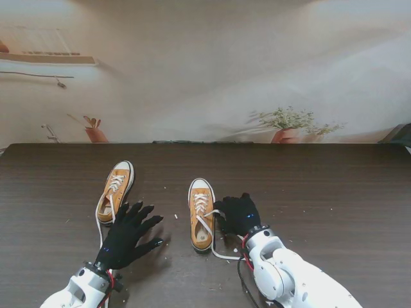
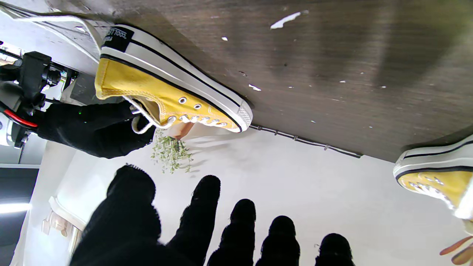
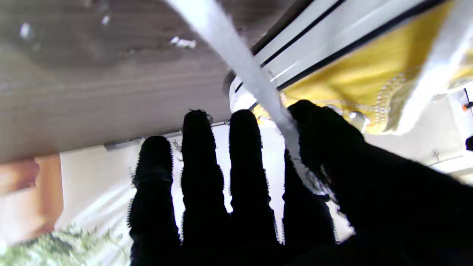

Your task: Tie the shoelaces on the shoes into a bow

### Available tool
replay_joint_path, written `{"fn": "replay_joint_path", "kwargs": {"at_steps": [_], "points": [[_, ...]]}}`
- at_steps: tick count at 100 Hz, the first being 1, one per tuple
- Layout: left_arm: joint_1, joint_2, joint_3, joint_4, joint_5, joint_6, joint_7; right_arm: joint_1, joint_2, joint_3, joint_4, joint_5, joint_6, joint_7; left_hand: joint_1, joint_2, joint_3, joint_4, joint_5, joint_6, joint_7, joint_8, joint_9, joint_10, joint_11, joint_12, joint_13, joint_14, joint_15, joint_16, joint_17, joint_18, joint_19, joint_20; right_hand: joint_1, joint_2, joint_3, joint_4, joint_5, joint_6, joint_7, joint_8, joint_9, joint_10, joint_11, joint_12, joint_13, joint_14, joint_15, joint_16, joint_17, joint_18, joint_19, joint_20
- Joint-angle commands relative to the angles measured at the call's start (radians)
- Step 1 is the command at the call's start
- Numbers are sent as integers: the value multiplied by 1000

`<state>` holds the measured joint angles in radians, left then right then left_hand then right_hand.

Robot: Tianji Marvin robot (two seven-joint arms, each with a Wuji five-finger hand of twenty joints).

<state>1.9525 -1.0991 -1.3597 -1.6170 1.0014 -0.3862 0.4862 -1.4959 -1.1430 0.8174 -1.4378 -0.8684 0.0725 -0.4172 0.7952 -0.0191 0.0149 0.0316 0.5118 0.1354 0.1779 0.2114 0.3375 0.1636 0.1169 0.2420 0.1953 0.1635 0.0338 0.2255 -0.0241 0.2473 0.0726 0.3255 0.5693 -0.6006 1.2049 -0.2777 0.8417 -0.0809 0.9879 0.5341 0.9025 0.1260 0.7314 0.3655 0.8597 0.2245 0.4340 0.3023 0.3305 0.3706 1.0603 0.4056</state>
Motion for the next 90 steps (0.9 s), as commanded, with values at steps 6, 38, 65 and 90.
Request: {"fn": "replay_joint_path", "kwargs": {"at_steps": [6, 38, 65, 90], "points": [[5, 1, -1, -9, 3, -8, -11, -20, -18, 21, -5, 92, -33, 15, 29, -6, -9, 2, 23, -29, 6, 7, 15, 4, 11, -3, 12, -8, -4, -5, -1, -73, -14, -7, 29, 5, 1, -37, 79, 6, 99, 87, 171, 20, -82, -53, 113, 20, -23, -3, 38, 31, -5, -17], [6, 0, 0, -13, 0, -11, -12, -84, -54, 105, -66, 378, -76, 92, 28, -6, -9, 3, 26, -31, 11, 11, 14, 6, 12, -3, 13, -8, -4, -5, 0, -74, -14, -8, 41, -9, -4, -38, 70, 8, 98, 36, 410, 0, -65, -71, 317, 24, 27, 51, 109, 46, 34, -14], [7, 0, 0, -17, 4, -12, -8, -122, -53, 130, -119, 433, -47, 128, 29, -8, -9, 3, 32, -28, 15, 14, 19, 6, 14, -3, 16, -8, -3, -5, 1, -73, -14, -8, 43, 7, -37, -29, 48, 10, 109, 12, 420, -28, 241, 105, 443, -2, 571, 209, 513, 173, 247, -9], [10, 0, -1, -19, 7, -13, -1, -143, -54, 141, -164, 506, 0, 169, 29, -8, -8, 3, 34, -31, 17, 16, 19, 5, 14, -3, 18, -9, -3, -5, 2, -73, -14, -9, 29, 7, -48, -27, 37, 0, 119, -21, 414, -53, 314, 159, 450, -124, 1079, 393, 777, 194, 640, 120]]}}
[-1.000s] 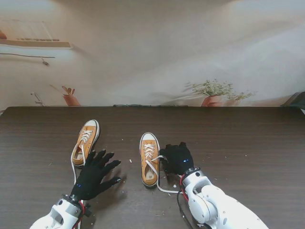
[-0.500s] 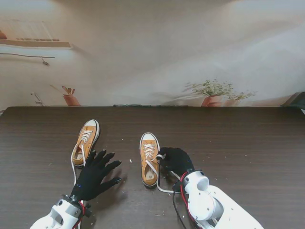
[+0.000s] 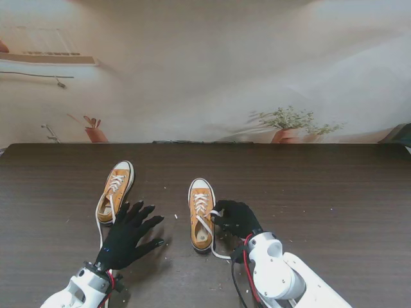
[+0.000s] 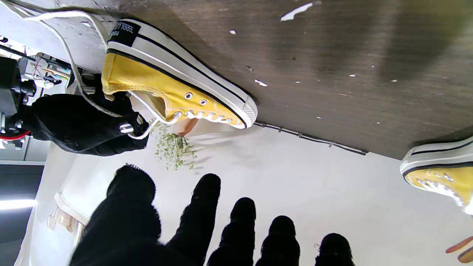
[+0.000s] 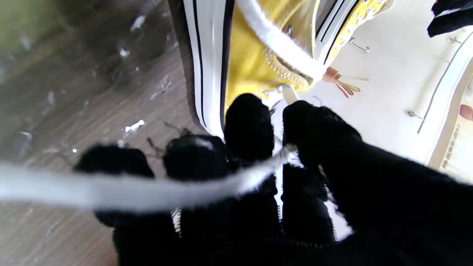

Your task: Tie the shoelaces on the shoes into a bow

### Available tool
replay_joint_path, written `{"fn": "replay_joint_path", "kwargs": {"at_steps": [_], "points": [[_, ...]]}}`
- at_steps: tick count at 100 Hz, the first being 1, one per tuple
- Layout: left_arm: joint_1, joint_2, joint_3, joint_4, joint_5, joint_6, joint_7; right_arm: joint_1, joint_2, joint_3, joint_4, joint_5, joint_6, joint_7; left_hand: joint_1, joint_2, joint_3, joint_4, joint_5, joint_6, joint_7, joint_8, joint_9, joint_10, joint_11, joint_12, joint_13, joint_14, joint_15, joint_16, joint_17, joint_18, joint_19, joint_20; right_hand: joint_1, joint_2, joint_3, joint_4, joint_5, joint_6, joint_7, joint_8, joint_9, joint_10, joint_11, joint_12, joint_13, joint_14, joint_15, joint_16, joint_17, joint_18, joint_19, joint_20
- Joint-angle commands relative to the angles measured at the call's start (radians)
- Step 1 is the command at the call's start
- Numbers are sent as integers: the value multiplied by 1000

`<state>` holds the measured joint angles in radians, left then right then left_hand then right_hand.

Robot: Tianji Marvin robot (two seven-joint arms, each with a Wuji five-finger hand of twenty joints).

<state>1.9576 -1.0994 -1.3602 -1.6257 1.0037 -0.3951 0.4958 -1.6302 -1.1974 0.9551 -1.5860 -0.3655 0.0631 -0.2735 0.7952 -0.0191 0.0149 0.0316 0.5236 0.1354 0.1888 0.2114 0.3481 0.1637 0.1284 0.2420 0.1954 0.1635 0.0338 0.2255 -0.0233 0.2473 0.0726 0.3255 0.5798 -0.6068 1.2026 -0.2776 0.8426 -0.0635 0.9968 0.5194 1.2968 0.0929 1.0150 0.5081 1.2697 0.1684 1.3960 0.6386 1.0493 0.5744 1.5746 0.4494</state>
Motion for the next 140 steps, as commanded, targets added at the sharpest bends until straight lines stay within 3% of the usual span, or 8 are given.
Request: {"fn": "replay_joint_path", "kwargs": {"at_steps": [1, 4, 18, 42, 66, 120, 133, 140], "points": [[5, 0, -1, -11, 5, -4, -11, -10, 1, 4, -18, 6, 11, 27, 29, -8, -8, 3, 22, -30, 6, 16, 9, 5, 2, -3, 18, -8, -3, -5, 1, -73, -14, -9, 19, 13, -46, -27, 36, -17, 110, -9, 21, -21, 30, 17, 40, -75, 136, 66, 64, -15, 146, 94], [5, 0, -1, -11, 5, -4, -11, -12, 1, 6, -24, 13, 17, 35, 30, -8, -8, 3, 24, -31, 7, 17, 10, 8, 3, -3, 20, -6, -3, -5, 1, -73, -14, -9, 20, 13, -48, -26, 36, -15, 114, -17, 21, -20, 30, 20, 41, -94, 173, 92, 79, -35, 175, 181], [6, 0, -2, -12, 5, -6, -8, -22, 9, 18, -56, 43, 44, 80, 31, -9, -7, 3, 25, -31, 7, 18, 12, 5, 4, -2, 21, -8, -3, -4, 3, -71, -13, -9, 20, 17, -57, -24, 31, -12, 109, -40, 18, -23, 37, 30, 42, -153, 297, 156, 115, -129, 361, 331], [3, -1, -1, -8, 9, -12, 7, -36, 24, 38, -97, 43, 68, 131, 34, -13, -5, 4, 23, -31, 7, 18, 21, 7, 8, -1, 33, -4, 0, -3, 9, -66, -12, -10, -23, -26, -29, -17, 59, 14, 86, -133, 59, -16, 114, 101, 40, -137, 387, 209, 134, -187, 519, 462], [-3, 2, 3, -3, 25, -17, 22, -47, 44, 62, -128, -62, 62, 154, 35, -16, -3, 5, 29, -32, 12, 19, 30, 7, 14, 1, 47, -3, 3, -2, 18, -61, -11, -12, -156, -48, -30, 0, 59, 31, 10, -197, 67, -31, 141, 163, 41, -150, 384, 207, 135, -195, 515, 477], [-7, 4, 12, -1, 40, -24, 36, -73, 63, 105, -208, -96, 95, 215, 41, -19, 4, 5, 34, -36, 17, 20, 39, 7, 19, 1, 59, -2, 5, 0, 26, -53, -9, -14, -164, -61, -21, 14, 46, 45, -59, -219, 60, -33, 137, 187, 42, -157, 384, 204, 135, -207, 519, 457], [2, 5, 19, -21, 56, -24, 55, -68, 63, 103, -210, -103, 99, 214, 74, -48, 19, 10, 54, -42, 29, 23, 58, 8, 27, 3, 82, 23, 12, 5, 44, -29, 2, -10, -163, -63, -19, 15, 45, 44, -59, -219, 57, -35, 137, 188, 42, -157, 384, 204, 135, -207, 519, 457], [8, 10, 29, -40, 89, -7, 75, -62, 63, 100, -207, -102, 101, 217, 105, -101, 68, 30, 65, -62, 72, 50, 77, 0, 40, 12, 113, 37, 30, 30, 68, 4, 29, 15, -163, -62, -20, 14, 43, 45, -60, -220, 57, -33, 136, 189, 42, -157, 384, 204, 134, -207, 519, 455]]}}
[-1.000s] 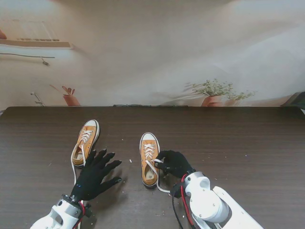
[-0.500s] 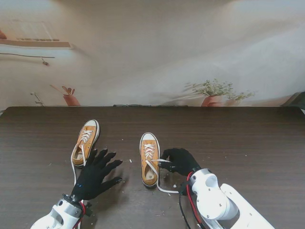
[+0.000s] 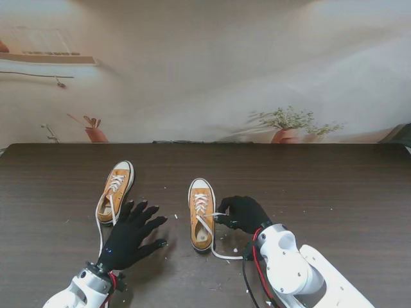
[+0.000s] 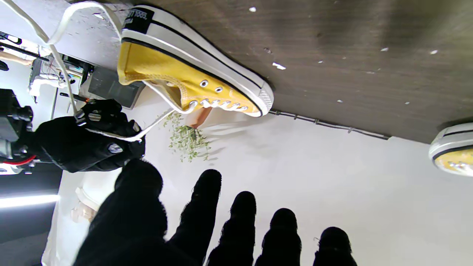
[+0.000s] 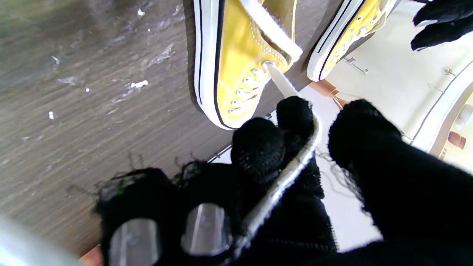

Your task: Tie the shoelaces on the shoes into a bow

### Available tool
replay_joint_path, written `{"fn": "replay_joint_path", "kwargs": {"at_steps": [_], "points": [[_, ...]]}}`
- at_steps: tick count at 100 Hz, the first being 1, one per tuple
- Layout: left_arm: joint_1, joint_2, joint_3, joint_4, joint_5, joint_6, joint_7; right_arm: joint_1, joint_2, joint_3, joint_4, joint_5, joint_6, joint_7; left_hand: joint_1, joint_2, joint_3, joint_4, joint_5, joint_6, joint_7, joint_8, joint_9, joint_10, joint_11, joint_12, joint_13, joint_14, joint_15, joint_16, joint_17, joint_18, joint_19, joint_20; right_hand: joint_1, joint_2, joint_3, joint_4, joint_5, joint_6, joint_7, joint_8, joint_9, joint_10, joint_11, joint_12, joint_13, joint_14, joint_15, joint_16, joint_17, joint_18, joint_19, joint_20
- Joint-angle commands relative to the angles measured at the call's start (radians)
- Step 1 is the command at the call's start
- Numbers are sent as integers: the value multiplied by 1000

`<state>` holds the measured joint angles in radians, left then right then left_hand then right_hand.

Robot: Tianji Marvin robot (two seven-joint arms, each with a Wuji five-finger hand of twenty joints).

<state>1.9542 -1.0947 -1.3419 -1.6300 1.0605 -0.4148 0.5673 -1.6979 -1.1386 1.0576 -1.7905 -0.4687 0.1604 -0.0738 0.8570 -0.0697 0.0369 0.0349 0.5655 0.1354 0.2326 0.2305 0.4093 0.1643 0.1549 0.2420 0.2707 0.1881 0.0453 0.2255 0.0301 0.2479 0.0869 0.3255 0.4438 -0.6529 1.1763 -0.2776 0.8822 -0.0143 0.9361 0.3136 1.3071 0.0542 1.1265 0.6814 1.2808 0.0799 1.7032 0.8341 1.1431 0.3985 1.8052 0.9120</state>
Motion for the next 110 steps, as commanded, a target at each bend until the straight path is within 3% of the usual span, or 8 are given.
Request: {"fn": "replay_joint_path", "kwargs": {"at_steps": [1, 19, 28, 38, 47, 70, 91, 110], "points": [[11, 6, 12, -39, 39, 17, 6, 7, 4, -3, -2, 1, 5, 18, 48, -58, 53, 29, 25, -66, 32, 34, 19, -1, 16, 13, 43, 14, 22, 33, 20, 8, 19, 18, -27, -15, 6, 14, 3, -3, 0, -15, 47, 5, 25, 16, 30, -68, 77, 8, 41, -31, 289, -8], [-27, 30, 49, -53, 148, 54, 48, 11, 9, -7, 1, -11, 3, 33, 2, -265, 479, -53, 21, -212, 155, 77, 90, -27, 121, 122, 134, 12, 177, 176, 143, 100, 135, 192, -27, -15, 5, 15, 2, -5, -1, -16, 47, 3, 24, 18, 30, -68, 77, 8, 40, -30, 289, -12], [-54, 39, 58, -64, 172, 54, 18, 9, 10, -5, 0, -16, 0, 34, -19, -319, 533, -76, 18, -246, 208, 82, 110, -37, 183, 193, 148, 2, 304, 240, 180, 116, 242, 285, -28, -14, 6, 15, 2, -5, -1, -16, 47, 1, 24, 19, 30, -68, 77, 8, 40, -30, 289, -13], [-63, 38, 63, -103, 158, 68, -68, 6, 10, 0, -1, -18, 0, 34, -69, -349, 456, -63, 59, -213, 241, 93, 157, -31, 259, 288, 184, 11, 452, 306, 141, 122, 639, 419, -26, -16, 5, 15, 1, -7, 0, -16, 47, 4, 24, 20, 30, -68, 77, 8, 40, -30, 289, -13], [-46, 37, 69, -183, 149, 153, -179, 4, 11, 7, -2, -20, 0, 36, -81, -384, 458, -51, 97, -175, 259, 119, 194, -33, 313, 356, 223, 20, 551, 351, 151, 116, 967, 360, -24, -18, 5, 14, 1, -6, 1, -16, 47, 4, 23, 20, 30, -68, 77, 8, 40, -30, 289, -13], [-35, 41, 132, -349, 159, 363, -441, 2, 14, 20, 0, -22, -3, 47, -54, -444, 485, -33, 125, -138, 268, 150, 224, -36, 398, 450, 265, 18, 721, 443, 236, 62, 1228, 376, -22, -21, 7, 13, 0, -11, 4, -18, 49, -2, 23, 21, 30, -68, 77, 8, 40, -30, 289, -14], [-101, 45, 236, -386, 211, 514, -549, 3, 16, 23, 4, -24, 1, 57, -63, -509, 522, -19, 148, -131, 286, 159, 250, -23, 476, 527, 306, 8, 847, 501, 361, 26, 1328, 397, -21, -21, 6, 11, 0, -14, 8, -19, 50, -3, 23, 22, 30, -68, 77, 8, 40, -30, 289, -14], [-190, 46, 324, -350, 253, 588, -559, 11, 17, 20, 14, -23, 10, 64, -77, -550, 551, -12, 151, -139, 309, 172, 252, -29, 494, 548, 313, 6, 874, 510, 388, 22, 1354, 396, -18, -21, 5, 10, 0, -19, 11, -21, 51, -3, 23, 22, 30, -68, 77, 8, 40, -30, 289, -14]]}}
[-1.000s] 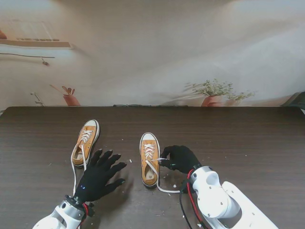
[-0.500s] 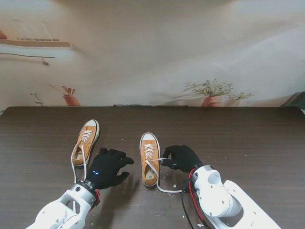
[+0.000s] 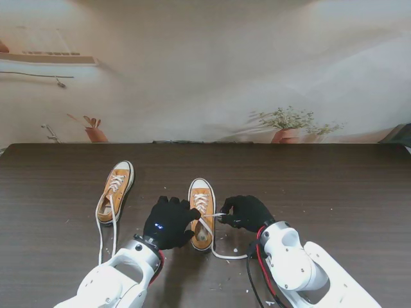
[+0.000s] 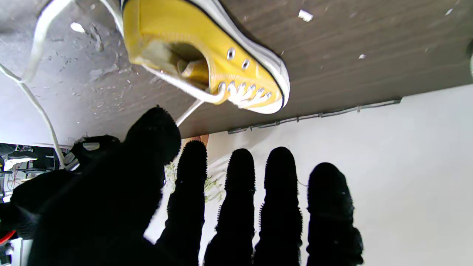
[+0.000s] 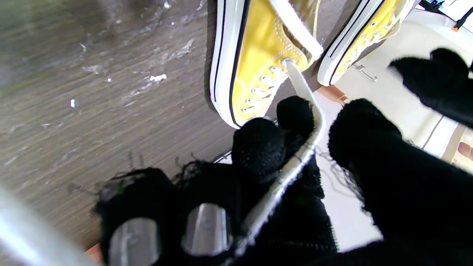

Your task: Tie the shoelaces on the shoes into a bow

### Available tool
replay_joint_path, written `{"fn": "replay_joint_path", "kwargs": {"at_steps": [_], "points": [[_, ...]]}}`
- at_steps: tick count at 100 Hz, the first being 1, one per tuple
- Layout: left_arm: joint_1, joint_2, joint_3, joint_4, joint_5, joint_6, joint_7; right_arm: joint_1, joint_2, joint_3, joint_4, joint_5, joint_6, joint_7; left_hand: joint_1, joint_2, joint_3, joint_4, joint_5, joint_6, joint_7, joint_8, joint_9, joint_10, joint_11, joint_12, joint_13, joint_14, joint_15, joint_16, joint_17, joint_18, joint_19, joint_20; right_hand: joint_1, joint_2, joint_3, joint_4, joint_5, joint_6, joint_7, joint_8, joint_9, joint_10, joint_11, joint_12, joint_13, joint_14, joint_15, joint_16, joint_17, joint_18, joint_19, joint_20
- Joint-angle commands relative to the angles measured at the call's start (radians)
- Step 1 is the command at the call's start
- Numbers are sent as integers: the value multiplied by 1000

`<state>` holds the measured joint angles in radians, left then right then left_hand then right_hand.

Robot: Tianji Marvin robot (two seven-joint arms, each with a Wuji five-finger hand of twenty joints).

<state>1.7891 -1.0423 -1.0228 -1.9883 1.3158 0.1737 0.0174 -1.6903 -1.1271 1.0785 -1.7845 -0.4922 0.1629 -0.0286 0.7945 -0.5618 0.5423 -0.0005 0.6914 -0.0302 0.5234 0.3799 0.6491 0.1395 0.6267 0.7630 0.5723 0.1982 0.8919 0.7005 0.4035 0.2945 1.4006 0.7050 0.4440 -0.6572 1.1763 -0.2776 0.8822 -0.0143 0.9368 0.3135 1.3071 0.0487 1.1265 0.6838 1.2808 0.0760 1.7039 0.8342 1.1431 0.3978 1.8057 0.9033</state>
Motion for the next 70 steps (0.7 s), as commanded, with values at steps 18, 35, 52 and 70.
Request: {"fn": "replay_joint_path", "kwargs": {"at_steps": [18, 35, 52, 70], "points": [[-113, -9, 97, 76, -5, 63, 0, 14, 5, -9, 23, 3, 19, 21, -11, -110, 83, 18, 26, 24, 51, 42, 14, -7, 35, 38, 23, -6, 41, 37, 30, -17, 53, 16, -14, -15, 3, 8, -1, -22, 13, -23, 51, 2, 23, 20, 30, -65, 77, 8, 40, -30, 288, -6], [-171, -10, 159, 130, -5, 100, 15, 14, 5, -9, 30, 1, 25, 22, 2, -142, 145, -1, 25, 14, 93, 64, 19, -12, 48, 45, 32, -12, 50, 35, 41, -19, 65, 14, -15, -13, 3, 8, -1, -26, 15, -26, 51, 3, 23, 21, 30, -65, 77, 8, 40, -30, 288, -7], [-205, -12, 193, 171, -8, 122, 41, 8, 7, -6, 29, -4, 28, 25, 27, -169, 171, -7, 21, 5, 121, 78, 21, -15, 55, 48, 38, -16, 57, 35, 53, -22, 75, 15, -15, -11, 1, 8, -2, -26, 16, -28, 52, 4, 22, 21, 30, -65, 77, 8, 40, -30, 288, -7], [-238, -13, 226, 219, -20, 129, 72, 6, 6, -5, 27, -5, 34, 24, 57, -198, 190, -20, 23, -6, 143, 87, 29, -18, 67, 52, 47, -23, 68, 36, 67, -20, 86, 16, -13, -10, 0, 7, 0, -29, 19, -29, 53, 3, 22, 21, 30, -65, 77, 8, 40, -30, 288, -8]]}}
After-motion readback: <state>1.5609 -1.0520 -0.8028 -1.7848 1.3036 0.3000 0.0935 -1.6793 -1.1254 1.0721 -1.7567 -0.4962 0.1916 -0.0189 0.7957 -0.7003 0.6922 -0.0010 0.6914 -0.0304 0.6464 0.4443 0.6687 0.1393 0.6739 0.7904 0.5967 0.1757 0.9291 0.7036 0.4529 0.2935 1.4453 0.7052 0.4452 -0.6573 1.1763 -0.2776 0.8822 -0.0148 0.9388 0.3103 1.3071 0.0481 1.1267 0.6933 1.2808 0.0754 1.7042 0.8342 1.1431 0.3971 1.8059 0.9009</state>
